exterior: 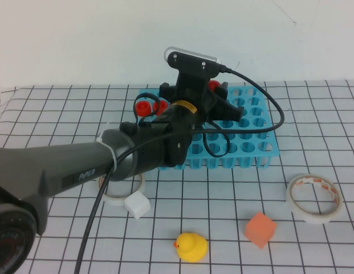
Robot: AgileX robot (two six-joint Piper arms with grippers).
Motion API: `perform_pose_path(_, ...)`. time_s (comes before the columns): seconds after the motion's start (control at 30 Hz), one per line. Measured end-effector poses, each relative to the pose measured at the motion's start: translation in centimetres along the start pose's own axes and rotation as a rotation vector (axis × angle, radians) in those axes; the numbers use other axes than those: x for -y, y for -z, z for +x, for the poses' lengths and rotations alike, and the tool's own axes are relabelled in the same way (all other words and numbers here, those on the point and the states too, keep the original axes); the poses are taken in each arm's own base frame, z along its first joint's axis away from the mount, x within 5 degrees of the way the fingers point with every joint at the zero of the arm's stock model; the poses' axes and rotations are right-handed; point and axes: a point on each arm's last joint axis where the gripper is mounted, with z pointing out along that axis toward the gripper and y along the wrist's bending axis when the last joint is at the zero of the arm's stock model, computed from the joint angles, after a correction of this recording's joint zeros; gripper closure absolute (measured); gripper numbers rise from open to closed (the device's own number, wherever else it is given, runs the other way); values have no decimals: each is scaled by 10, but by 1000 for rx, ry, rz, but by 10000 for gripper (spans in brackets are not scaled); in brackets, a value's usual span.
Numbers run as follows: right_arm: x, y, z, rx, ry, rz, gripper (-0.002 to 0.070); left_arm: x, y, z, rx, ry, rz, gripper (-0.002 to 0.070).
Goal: Place the test tubes
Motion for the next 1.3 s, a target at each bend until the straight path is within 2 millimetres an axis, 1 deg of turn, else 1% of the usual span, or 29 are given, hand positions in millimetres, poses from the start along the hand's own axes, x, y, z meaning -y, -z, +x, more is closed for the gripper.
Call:
perform_pose_path(0.37, 0, 0, 0, 0, 0, 0, 678, 0, -4, 12, -42, 0, 1, 421)
perform_pose_path(0.5, 0, 0, 0, 0, 0, 0, 678, 0, -4, 12, -44, 0, 2, 413)
perform_pose_path(0.53, 0, 0, 0, 0, 0, 0, 678, 0, -4, 13, -45, 8, -1, 393)
perform_pose_path(0.6, 0, 0, 0, 0, 0, 0, 678, -1, -4, 12, -51, 26, -6, 328)
perform_pose_path(0.67, 0, 0, 0, 0, 0, 0, 678, -1, -2, 9, -49, 53, -12, 255)
perform_pose_path(0.7, 0, 0, 0, 0, 0, 0, 678, -1, 0, 6, -43, 59, -14, 235)
perform_pose_path(0.77, 0, 0, 0, 0, 0, 0, 678, -1, 4, -4, -23, 53, -15, 207)
perform_pose_path(0.83, 0, 0, 0, 0, 0, 0, 678, -1, 10, -18, 8, 21, -11, 197)
perform_pose_path(0.9, 0, 0, 0, 0, 0, 0, 678, 0, 18, -34, 43, -21, -8, 196)
perform_pose_path(0.97, 0, 0, 0, 0, 0, 0, 678, 0, 29, -54, 88, -65, -5, 213)
perform_pose_path(1.0, 0, 0, 0, 0, 0, 0, 678, 1, 34, -62, 108, -82, -5, 226)
perform_pose_path(1.1, 0, 0, 0, 0, 0, 0, 678, 1, 57, -98, 194, -136, -7, 288)
perform_pose_path(1.17, 0, 0, 0, 0, 0, 0, 678, 0, 77, -123, 259, -161, -10, 342)
perform_pose_path(1.27, 0, 0, 0, 0, 0, 0, 678, -1, 108, -158, 356, -188, -20, 423)
perform_pose_path(1.3, 0, 0, 0, 0, 0, 0, 678, -1, 117, -166, 383, -190, -22, 443)
